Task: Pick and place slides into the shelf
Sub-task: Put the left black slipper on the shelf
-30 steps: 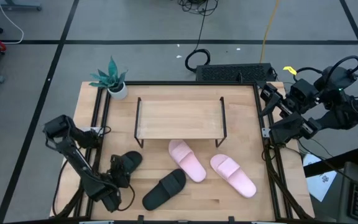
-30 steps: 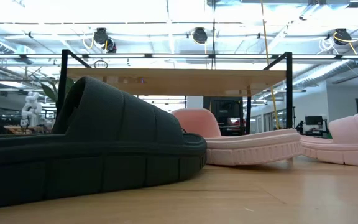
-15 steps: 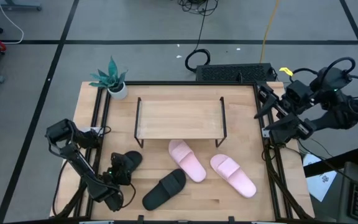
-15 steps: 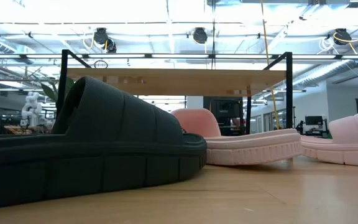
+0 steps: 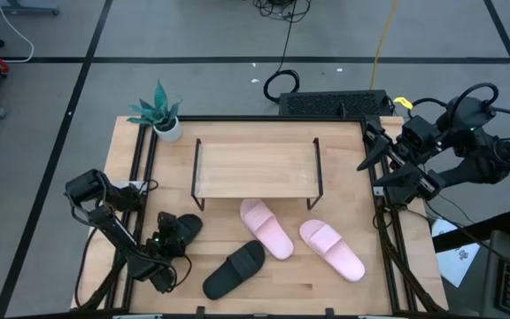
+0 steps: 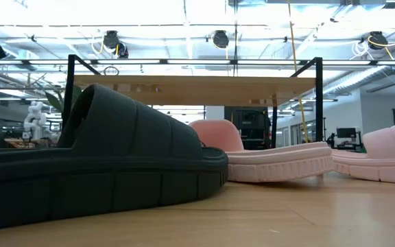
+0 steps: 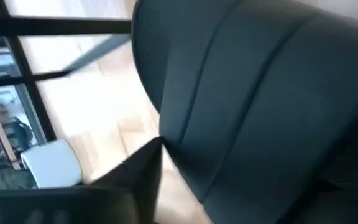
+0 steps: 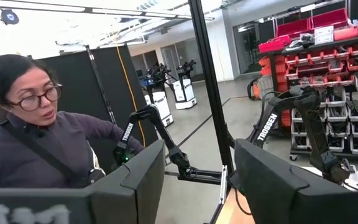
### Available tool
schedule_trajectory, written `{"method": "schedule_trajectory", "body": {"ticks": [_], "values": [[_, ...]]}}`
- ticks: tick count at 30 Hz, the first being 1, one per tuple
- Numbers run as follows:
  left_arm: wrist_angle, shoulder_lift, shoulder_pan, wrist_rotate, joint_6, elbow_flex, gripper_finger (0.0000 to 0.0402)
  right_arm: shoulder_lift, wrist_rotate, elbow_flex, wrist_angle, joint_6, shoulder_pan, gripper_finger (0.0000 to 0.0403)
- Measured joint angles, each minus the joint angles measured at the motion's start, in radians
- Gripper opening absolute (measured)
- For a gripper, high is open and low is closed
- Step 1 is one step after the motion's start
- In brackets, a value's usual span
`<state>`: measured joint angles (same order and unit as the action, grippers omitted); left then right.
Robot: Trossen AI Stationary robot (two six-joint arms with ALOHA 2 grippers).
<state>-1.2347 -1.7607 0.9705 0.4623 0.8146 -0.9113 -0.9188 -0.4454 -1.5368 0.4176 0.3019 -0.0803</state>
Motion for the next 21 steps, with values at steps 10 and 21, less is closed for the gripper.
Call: {"method": "schedule_trajectory", "body": {"ticks": [10,21], "values": [[-0.067,0.096,-0.057,-0.238,0.121,-0.050,0.0008,-0.002,0.001,0.000,-0.052,0.000,0.000,0.0183],[-0.334,0.311,-0.109,-0.214,0.408,-0.403,0.0002,-0.002,0.000,0.000,-0.049,0.000,0.000,0.0183]]}}
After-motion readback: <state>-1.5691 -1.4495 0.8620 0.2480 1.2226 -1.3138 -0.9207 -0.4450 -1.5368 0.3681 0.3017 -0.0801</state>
